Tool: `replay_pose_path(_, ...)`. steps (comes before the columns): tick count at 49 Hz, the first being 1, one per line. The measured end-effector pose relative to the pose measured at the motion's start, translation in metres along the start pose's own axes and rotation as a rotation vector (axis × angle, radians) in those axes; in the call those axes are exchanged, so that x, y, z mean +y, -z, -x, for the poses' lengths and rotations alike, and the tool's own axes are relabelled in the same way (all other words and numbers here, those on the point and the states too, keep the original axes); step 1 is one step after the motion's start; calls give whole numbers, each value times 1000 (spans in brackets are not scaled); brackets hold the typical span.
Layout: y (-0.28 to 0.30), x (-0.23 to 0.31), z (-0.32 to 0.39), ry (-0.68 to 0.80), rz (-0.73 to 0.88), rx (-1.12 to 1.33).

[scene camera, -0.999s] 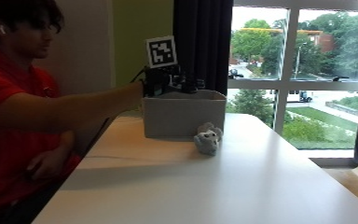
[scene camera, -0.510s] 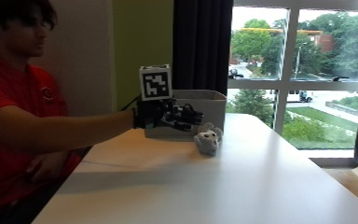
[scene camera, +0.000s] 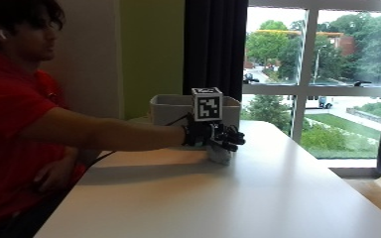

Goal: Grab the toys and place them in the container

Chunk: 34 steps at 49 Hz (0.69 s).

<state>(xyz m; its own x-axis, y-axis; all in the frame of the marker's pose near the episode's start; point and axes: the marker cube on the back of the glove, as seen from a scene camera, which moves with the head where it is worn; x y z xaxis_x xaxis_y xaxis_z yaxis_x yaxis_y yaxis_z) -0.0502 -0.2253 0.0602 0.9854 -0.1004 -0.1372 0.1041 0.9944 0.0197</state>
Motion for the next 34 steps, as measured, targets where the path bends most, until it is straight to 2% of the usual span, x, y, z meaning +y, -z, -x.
replay_pose_path(10,-19,-22,18,19,50,67)
replay_pose_path(34,-27,-25,8,35,-37,155)
